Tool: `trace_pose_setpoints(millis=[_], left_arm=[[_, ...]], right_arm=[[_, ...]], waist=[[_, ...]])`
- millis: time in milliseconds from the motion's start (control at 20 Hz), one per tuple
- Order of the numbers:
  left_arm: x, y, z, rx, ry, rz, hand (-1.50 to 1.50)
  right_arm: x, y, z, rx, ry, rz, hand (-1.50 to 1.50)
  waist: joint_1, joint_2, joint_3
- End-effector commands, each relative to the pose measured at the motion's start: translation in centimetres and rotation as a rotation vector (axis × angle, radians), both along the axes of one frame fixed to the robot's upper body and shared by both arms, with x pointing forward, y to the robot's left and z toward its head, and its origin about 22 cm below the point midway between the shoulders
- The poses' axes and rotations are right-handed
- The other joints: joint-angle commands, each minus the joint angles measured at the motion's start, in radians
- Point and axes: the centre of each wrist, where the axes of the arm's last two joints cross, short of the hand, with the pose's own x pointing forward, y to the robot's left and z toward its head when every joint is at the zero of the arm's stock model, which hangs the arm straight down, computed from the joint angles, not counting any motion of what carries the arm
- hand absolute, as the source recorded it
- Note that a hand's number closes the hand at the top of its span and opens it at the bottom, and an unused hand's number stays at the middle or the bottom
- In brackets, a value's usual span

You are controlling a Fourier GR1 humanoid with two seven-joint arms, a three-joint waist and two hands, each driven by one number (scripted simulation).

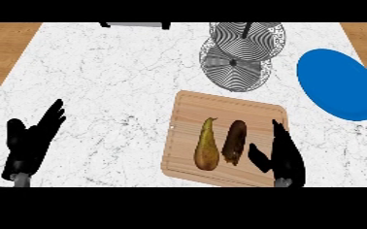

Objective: Pick the sweet potato from the cutting board and place it in the tiered basket

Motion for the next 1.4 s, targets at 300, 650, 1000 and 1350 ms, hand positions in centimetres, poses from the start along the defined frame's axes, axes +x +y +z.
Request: trace_pose_setpoints(millis=[300, 650, 1000, 1350], left_arm=[[-1.6, 2.0, -1.0, -0.019, 0.013, 0.027, 0.0], [-1.6, 1.7, -1.1, -0.028, 0.004, 0.034, 0.0], [-1.3, 0.9, -2.3, -0.008, 0.008, 0.043, 0.0], [-0.5, 1.7, -0.6, -0.012, 0.006, 0.032, 0.0]], right_arm=[[2.8, 3.6, 7.4, -0.096, 0.194, -0.101, -1.5], [0.6, 4.3, 7.8, -0.029, 0.211, -0.074, -1.5], [0.4, 3.0, 6.5, -0.016, 0.193, -0.079, -1.5], [1.0, 4.2, 5.4, -0.011, 0.175, -0.085, -1.5]], waist=[[-0.031, -0.005, 0.011], [-0.037, -0.004, 0.013], [-0.038, -0.001, 0.014], [-0.031, -0.001, 0.014]])
